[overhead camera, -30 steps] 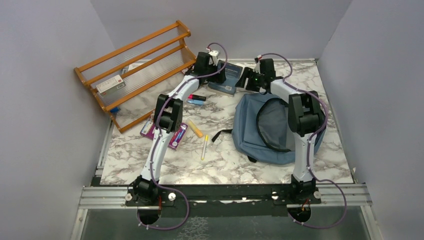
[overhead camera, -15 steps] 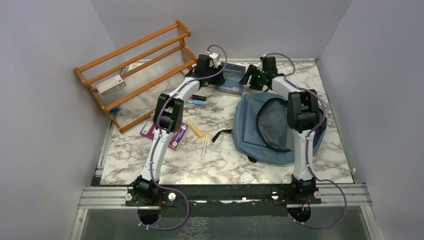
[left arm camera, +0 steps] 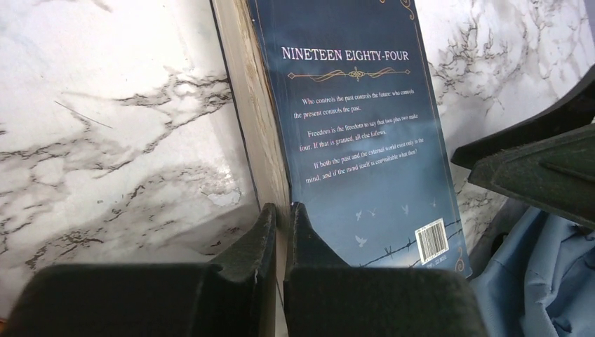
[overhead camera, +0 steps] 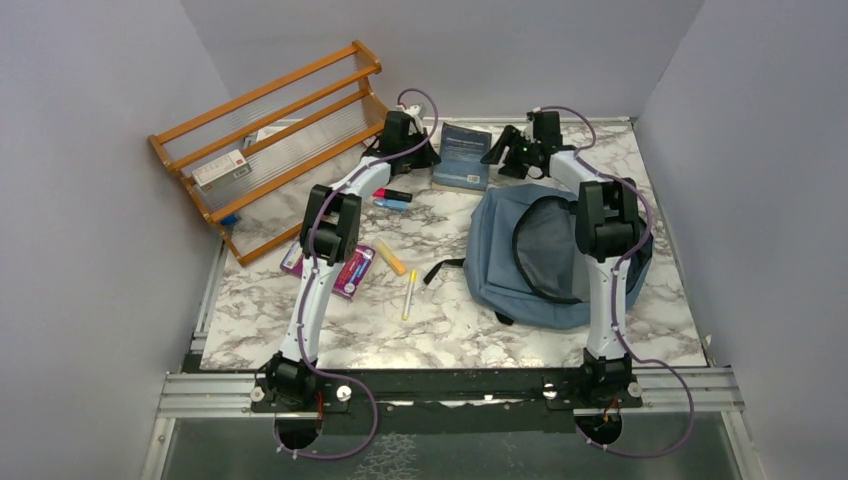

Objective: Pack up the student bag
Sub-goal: Pick up the book from the center of the board.

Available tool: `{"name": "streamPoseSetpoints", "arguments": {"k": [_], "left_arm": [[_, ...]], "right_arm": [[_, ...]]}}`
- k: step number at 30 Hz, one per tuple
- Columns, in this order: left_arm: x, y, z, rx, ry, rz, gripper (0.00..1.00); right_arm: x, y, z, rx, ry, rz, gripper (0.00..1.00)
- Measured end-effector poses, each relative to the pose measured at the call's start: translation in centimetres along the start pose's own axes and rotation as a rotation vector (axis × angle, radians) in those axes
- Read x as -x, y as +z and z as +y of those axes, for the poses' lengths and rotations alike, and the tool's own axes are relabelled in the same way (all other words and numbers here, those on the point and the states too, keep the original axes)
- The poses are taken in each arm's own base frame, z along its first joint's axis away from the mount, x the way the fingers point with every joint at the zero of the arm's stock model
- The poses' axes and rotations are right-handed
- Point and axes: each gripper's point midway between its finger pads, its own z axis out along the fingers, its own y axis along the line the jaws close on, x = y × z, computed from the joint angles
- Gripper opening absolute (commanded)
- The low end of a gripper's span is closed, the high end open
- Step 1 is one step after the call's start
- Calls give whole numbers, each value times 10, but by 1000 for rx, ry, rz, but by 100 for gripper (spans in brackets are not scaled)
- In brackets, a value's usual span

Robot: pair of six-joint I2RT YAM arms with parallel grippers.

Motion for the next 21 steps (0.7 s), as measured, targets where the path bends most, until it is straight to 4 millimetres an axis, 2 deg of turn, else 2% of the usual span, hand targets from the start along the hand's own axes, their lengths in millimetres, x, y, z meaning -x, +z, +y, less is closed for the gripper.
{"name": "streamPoseSetpoints", "arguments": {"k": [5,12,21], "left_arm": [[-3,0,-1,-8,-27,-2,0],[-6,0,1,-8,-45,1,0],[-7,0,1,-10,-40,-1,0]], "right_arm": [[-2,7,4,66,36,34,60],[-5,14,15,152,79,88,59],[-3,12,16,241,187,122,60]]}}
